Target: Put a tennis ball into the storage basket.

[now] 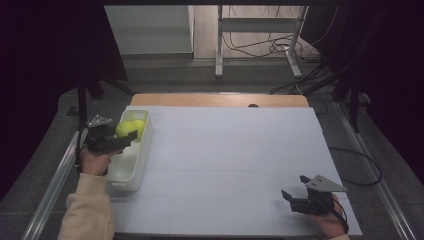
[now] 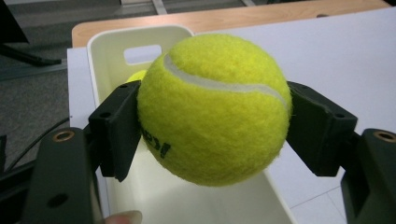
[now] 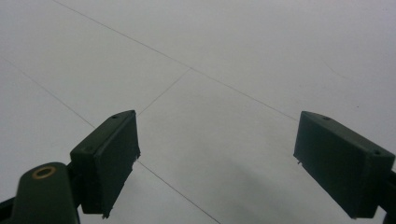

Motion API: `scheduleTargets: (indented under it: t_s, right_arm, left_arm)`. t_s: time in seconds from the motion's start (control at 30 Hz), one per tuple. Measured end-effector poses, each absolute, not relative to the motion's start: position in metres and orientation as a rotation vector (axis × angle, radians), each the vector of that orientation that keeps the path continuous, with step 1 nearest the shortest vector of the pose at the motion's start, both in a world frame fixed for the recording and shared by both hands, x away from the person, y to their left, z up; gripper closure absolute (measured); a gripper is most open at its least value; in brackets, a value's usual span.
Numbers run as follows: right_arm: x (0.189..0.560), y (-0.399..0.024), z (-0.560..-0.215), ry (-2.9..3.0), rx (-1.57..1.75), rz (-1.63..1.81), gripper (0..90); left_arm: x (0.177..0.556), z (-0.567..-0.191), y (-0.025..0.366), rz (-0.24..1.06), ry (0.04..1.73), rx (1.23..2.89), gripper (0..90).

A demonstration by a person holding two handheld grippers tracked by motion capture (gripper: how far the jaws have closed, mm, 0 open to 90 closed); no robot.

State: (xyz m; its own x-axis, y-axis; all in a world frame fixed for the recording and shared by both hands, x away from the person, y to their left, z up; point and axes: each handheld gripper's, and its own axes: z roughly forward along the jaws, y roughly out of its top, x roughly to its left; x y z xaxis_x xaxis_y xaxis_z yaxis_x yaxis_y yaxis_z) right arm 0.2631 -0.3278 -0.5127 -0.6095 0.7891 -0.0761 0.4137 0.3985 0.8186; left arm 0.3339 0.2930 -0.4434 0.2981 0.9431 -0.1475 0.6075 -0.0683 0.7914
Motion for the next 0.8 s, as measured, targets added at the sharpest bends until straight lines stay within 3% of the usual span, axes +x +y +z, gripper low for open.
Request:
scheduleTargets:
  t_s: [0.5, 0.67, 0.8]
  right_arm:
    - [0.2627, -0.3275, -0.5125, 2.203, 1.02, 1.095, 14.6]
    - [0.2626, -0.3272, -0.5126, 2.205, 1.018, 1.094, 14.5]
    - [0.2626, -0.3272, -0.5125, 2.205, 1.019, 1.094, 14.6]
  left_arm:
    - [0.3366, -0.4467, 0.2941, 0.506, 1.434, 1.799, 24.9]
    - [0.3356, -0.443, 0.2945, 0.537, 1.44, 1.773, 12.0]
    - [0.3331, -0.4403, 0.2909, 0.537, 1.402, 1.766, 10.0]
